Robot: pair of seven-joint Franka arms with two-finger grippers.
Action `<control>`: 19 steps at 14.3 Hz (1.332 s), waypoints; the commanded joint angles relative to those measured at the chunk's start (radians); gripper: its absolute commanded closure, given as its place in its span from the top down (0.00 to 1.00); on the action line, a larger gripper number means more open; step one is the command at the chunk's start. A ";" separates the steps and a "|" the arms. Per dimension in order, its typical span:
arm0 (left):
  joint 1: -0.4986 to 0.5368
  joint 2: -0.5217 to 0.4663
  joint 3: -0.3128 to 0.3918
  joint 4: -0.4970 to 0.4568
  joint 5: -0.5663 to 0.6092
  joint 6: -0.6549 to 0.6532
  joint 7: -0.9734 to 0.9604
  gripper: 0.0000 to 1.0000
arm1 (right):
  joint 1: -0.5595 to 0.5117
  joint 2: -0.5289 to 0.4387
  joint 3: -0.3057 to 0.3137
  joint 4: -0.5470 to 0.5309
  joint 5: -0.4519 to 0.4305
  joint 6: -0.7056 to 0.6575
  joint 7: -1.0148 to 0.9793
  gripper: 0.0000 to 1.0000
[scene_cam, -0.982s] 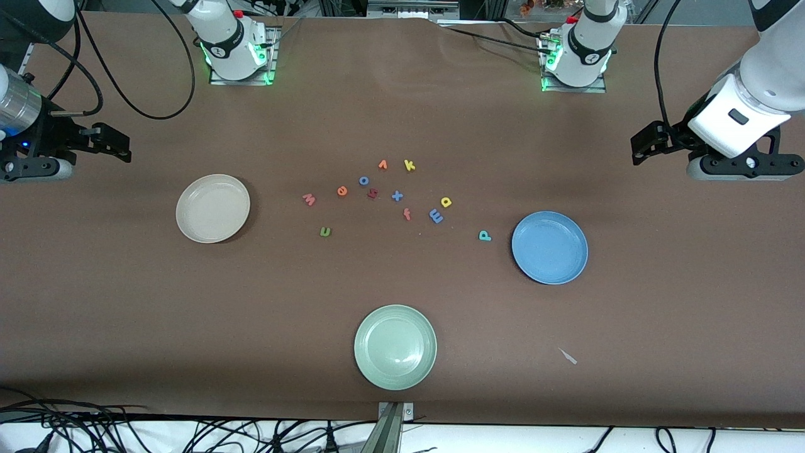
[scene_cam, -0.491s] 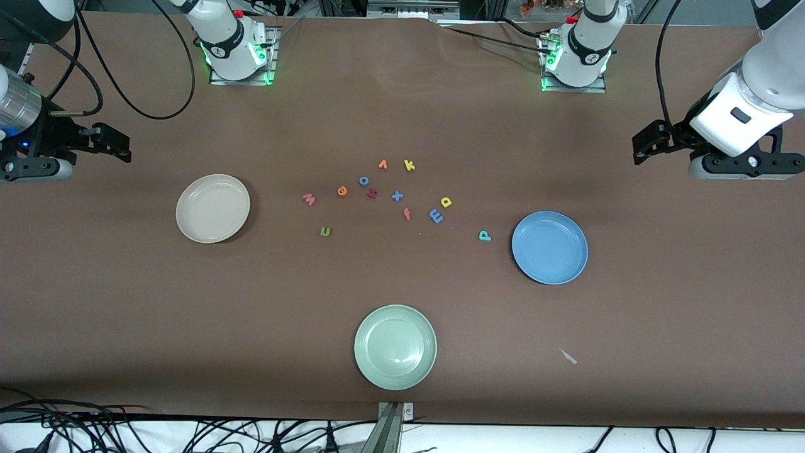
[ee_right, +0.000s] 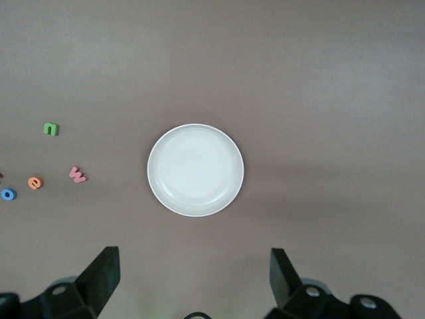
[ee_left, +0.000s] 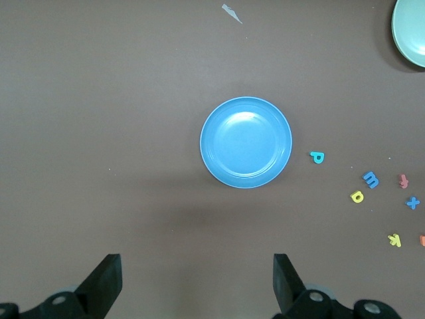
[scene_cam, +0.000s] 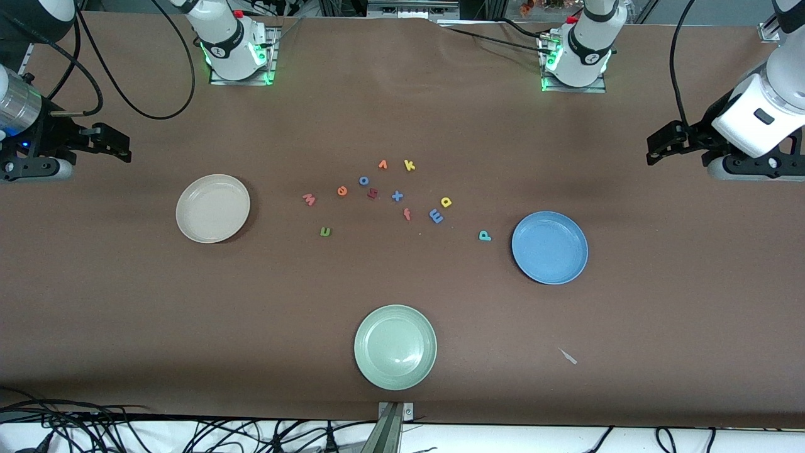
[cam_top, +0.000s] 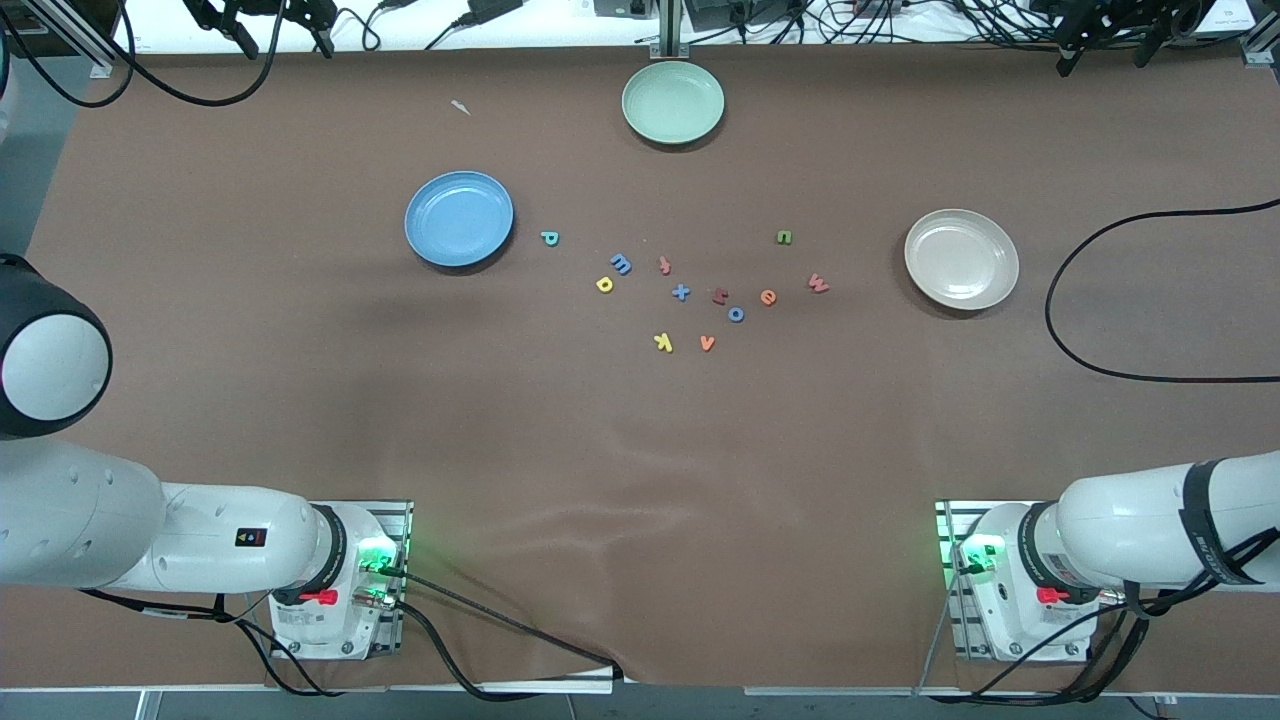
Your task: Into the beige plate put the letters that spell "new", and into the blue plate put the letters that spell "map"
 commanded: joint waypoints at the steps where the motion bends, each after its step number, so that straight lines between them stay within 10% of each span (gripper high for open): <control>1: -0.014 -0.032 0.019 -0.035 -0.018 0.017 0.027 1.00 | -0.001 -0.007 0.001 -0.006 0.008 -0.002 -0.004 1.00; 19: -0.018 -0.023 0.002 -0.020 -0.012 0.001 0.013 1.00 | -0.001 -0.008 0.001 -0.006 0.009 -0.002 -0.004 1.00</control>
